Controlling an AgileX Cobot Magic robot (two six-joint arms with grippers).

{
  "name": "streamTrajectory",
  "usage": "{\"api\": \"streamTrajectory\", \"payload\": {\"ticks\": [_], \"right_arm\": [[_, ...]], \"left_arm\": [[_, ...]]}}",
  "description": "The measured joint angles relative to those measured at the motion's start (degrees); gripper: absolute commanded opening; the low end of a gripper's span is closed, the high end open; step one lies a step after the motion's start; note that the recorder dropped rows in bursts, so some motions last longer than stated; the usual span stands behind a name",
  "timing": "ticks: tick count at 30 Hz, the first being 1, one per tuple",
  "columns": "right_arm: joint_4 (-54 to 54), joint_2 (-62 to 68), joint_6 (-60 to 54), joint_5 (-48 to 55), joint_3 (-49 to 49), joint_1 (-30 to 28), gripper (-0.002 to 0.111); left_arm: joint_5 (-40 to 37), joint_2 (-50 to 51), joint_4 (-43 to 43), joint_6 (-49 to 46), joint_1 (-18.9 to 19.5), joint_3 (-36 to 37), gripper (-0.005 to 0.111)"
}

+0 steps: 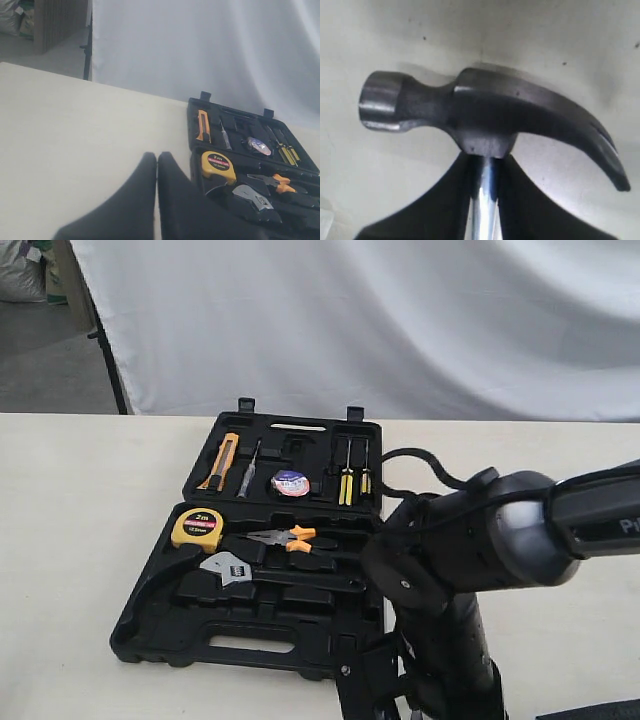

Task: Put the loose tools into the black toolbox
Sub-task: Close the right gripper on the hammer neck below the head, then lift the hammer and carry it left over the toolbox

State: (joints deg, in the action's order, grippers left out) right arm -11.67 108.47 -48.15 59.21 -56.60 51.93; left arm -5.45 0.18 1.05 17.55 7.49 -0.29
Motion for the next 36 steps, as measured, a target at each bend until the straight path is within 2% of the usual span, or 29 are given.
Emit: {"api": "streamTrajectory", "payload": {"ticks": [17, 25, 36], "right_arm": [[0.41, -17.61, 3.41, 0.12, -1.08, 0.00, 0.000], [5.53, -16.08, 3.77, -1.40, -9.70, 0.00, 0.000], [8.36, -4.75, 3.77, -2.63, -22.54, 0.00, 0.000]], "left_arm": [[0.00, 0.00, 0.00, 0.00, 0.00, 0.00, 0.001], [0.00, 0.00, 0.00, 0.00, 0.00, 0.00, 0.001], [0.00, 0.00, 0.00, 0.00, 0.00, 0.00, 0.001]]}}
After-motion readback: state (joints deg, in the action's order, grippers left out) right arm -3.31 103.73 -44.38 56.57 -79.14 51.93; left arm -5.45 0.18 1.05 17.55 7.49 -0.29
